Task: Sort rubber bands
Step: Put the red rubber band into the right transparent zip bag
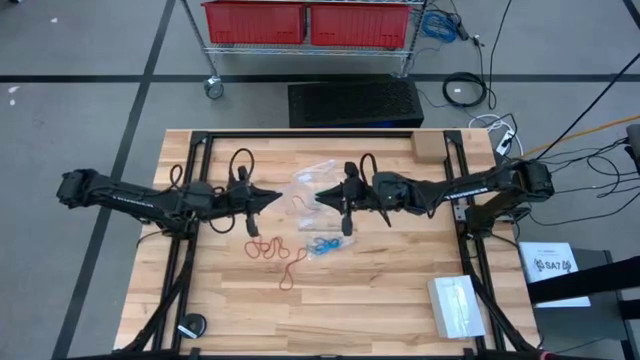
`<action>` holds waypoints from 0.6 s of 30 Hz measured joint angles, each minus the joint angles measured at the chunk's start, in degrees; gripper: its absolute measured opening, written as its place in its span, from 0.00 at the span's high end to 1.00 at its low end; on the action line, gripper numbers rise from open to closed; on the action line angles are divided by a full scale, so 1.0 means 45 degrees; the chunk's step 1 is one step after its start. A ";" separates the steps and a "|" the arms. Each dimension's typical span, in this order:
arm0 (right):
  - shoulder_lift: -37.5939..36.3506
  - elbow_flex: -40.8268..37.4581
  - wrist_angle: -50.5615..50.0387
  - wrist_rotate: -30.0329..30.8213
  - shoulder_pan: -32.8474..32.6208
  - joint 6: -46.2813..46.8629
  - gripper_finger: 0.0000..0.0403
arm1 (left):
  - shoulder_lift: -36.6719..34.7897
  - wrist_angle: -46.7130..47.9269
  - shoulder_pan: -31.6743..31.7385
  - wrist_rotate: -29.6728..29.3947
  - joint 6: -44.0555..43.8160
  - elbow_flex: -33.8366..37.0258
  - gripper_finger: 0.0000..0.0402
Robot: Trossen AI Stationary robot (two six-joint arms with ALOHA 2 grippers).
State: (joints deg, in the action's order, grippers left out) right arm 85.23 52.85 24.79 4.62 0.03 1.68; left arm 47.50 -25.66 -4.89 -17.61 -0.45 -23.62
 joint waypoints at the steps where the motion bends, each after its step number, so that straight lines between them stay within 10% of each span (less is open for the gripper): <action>1: 0.0000 0.0191 -0.0327 0.0001 -0.0005 -0.0146 0.99 | 0.0040 0.0019 0.0000 -0.0005 0.0133 0.0000 1.00; 18: -0.0049 0.0697 -0.2810 0.0408 -0.0005 -0.0158 0.81 | -0.0455 0.0378 0.0000 -0.0107 0.0590 0.0000 1.00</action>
State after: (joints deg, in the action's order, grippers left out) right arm 85.01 55.99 12.14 6.45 0.01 0.97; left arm 45.45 -23.96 -4.89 -18.09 2.21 -23.62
